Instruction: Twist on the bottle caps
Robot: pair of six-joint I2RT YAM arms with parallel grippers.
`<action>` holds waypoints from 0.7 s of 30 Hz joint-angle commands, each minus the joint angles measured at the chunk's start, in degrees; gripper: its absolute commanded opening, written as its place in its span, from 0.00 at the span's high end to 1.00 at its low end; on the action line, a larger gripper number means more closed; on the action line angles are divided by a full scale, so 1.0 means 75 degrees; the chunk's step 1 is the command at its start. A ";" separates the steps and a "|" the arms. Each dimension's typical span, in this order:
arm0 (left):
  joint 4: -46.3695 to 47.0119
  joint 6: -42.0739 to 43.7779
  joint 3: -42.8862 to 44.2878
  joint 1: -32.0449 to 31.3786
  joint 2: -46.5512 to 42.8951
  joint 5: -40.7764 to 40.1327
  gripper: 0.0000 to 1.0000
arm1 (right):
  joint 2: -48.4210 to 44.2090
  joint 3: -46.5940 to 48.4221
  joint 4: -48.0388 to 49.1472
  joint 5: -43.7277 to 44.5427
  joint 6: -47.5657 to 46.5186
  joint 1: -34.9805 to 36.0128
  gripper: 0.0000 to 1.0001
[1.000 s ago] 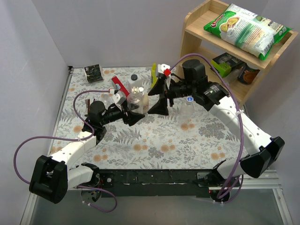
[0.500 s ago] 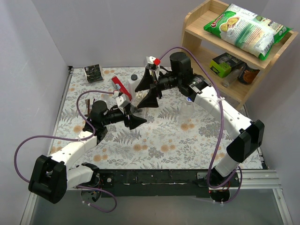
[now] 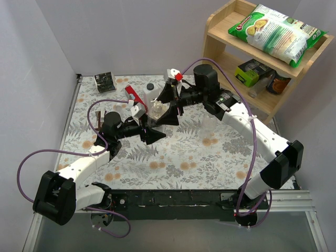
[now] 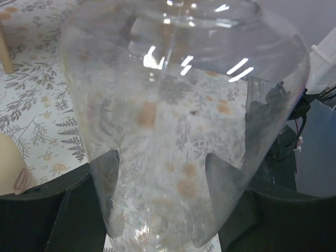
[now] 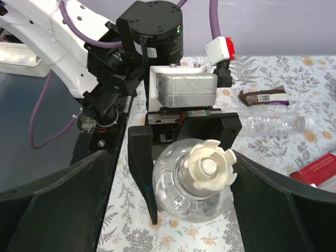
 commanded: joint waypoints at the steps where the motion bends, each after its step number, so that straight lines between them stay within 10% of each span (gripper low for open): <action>1: 0.0461 -0.0392 0.0013 0.0243 -0.0125 -0.0569 1.00 | -0.0773 -0.0397 -0.0897 0.0269 -0.0386 0.0051 0.02; 11: 0.0379 -0.0053 -0.0011 0.0360 -0.0125 -0.0630 1.00 | -0.1418 -0.0328 -0.2538 0.1251 -0.1382 0.0039 0.02; 21: -0.5887 0.6436 0.1628 0.0348 -0.0079 0.0802 1.00 | 0.0315 0.3911 -0.6217 0.1629 -0.5880 -0.0535 0.16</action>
